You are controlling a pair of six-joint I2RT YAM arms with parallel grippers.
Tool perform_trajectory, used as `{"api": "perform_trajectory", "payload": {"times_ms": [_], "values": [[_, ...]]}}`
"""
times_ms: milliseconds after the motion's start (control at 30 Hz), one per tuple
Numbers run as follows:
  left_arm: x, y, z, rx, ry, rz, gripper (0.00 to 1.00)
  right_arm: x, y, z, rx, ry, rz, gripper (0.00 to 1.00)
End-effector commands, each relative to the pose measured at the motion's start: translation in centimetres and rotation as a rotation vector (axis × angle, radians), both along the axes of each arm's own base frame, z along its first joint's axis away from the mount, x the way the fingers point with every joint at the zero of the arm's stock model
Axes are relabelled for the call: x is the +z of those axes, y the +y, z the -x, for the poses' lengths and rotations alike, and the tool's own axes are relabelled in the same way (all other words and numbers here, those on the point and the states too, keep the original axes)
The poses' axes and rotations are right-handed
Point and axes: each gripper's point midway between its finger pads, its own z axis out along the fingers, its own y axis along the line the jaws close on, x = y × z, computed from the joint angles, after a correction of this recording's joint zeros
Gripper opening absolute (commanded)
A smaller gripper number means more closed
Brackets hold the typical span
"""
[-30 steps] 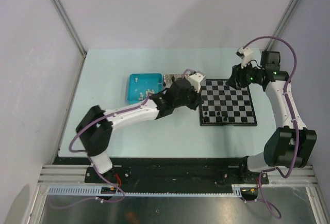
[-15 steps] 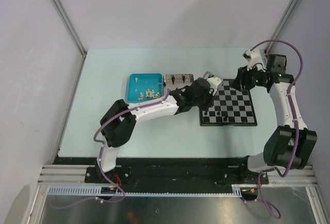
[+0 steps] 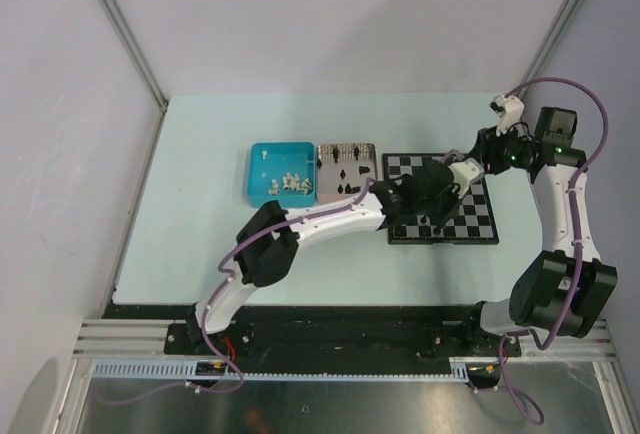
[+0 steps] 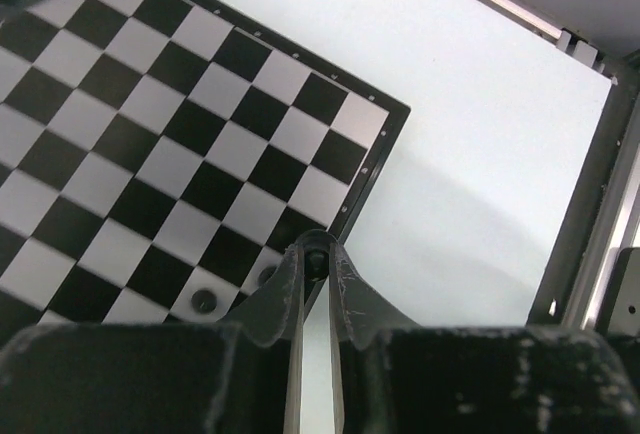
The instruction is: Set up the chess pieces on the board
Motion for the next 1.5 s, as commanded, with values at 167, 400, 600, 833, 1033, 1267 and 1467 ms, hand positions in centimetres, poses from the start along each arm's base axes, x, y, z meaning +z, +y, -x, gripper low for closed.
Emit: {"api": "perform_trajectory", "payload": {"times_ms": [167,400,600,833,1033,1267,1467], "values": [[-1.6,-4.8,0.3,-0.084,-0.029,0.009,0.04,1.5,-2.0,0.0,-0.057,-0.057,0.016,0.5],[-2.3,-6.3,-0.2,-0.079,-0.048,0.013,0.04,1.4,-2.1,0.0,-0.058,-0.052,0.013,0.5],[-3.8,-6.6,-0.3,-0.076,-0.043,-0.003,0.05,1.3,-2.3,0.0,-0.062,-0.05,0.01,0.5],[-5.2,-6.6,0.0,-0.085,-0.039,-0.029,0.05,0.9,-2.5,0.0,-0.064,-0.039,0.009,0.5],[-6.4,-6.6,0.3,-0.095,-0.043,-0.054,0.05,0.7,-2.7,0.0,-0.066,-0.031,-0.002,0.5],[-8.0,-6.1,0.2,-0.101,-0.061,-0.099,0.05,-0.2,-3.1,-0.4,-0.077,-0.007,-0.003,0.5],[-8.3,-6.0,0.1,-0.107,-0.074,-0.113,0.05,-0.5,-3.1,-0.6,-0.08,0.002,-0.004,0.5]]}}
